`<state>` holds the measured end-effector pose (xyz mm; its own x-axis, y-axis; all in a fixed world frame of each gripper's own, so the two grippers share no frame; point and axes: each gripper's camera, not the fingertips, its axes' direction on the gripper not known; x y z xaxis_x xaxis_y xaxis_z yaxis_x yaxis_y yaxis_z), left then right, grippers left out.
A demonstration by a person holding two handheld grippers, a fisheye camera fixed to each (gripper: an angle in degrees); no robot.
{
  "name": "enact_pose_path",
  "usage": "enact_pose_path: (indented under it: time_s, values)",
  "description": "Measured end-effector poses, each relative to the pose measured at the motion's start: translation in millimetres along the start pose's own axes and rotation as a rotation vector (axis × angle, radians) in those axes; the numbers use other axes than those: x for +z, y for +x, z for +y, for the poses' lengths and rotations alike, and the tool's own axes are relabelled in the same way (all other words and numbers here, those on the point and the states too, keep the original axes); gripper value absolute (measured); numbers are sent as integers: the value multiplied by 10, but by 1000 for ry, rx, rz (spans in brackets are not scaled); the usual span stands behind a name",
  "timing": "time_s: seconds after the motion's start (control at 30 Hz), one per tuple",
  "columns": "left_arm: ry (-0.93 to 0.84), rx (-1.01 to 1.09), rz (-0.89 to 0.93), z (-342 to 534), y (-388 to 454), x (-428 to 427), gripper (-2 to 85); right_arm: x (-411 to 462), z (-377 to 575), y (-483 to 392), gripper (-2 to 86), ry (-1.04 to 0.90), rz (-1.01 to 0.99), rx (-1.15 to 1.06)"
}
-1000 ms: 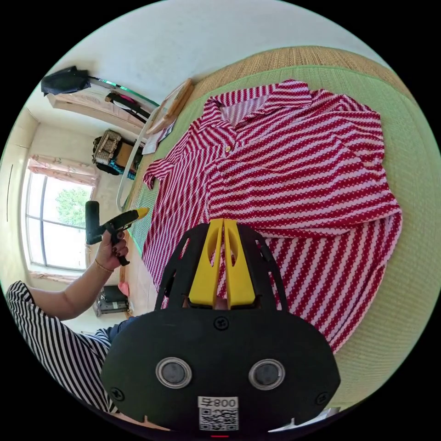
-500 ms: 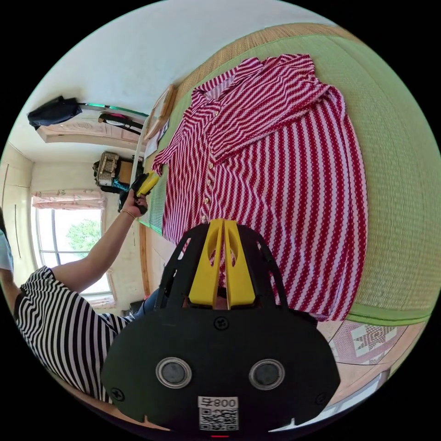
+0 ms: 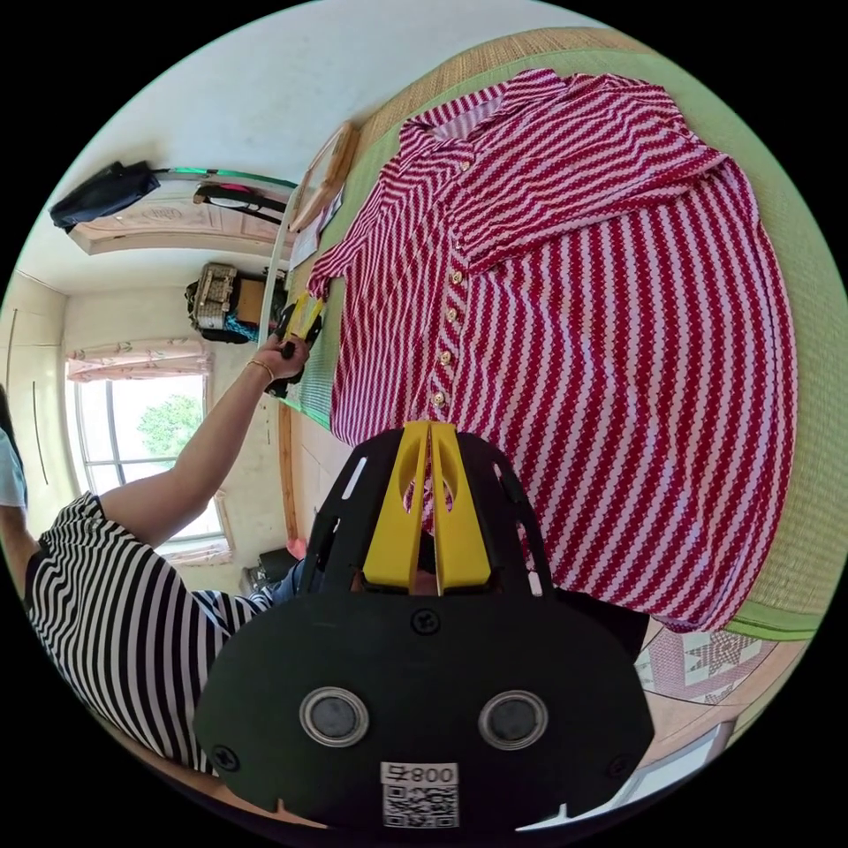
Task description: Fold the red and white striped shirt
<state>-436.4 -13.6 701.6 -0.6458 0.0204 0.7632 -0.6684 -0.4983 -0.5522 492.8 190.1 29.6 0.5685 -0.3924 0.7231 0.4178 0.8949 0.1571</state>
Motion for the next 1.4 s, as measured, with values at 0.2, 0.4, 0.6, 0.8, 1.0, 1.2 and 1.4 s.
enact_pose_path:
  time_s: [0.2,0.4,0.6,0.8,1.0,1.2,1.4]
  values:
    - [19,26,-46,84,40,-98,18,57,8,65,0,-2,-48,14]
    - [13,246,-111,169,500,-140,9,37,61,220,1,26,-106,44]
    - [-207,645,-156,590,1425,560,8,-28,105,342,1,70,-141,52]
    - [-724,989,-220,2091,1542,2120,9,-229,149,445,4,162,-156,43]
    - [-1174,1144,-545,3717,81,3277,9,-432,76,573,26,246,-149,32]
    - [-1168,1135,-596,4102,-618,3510,9,-373,-385,474,67,228,-140,-43]
    - [-1131,1153,-626,4181,-1003,3643,9,-233,-867,246,86,205,-6,-90]
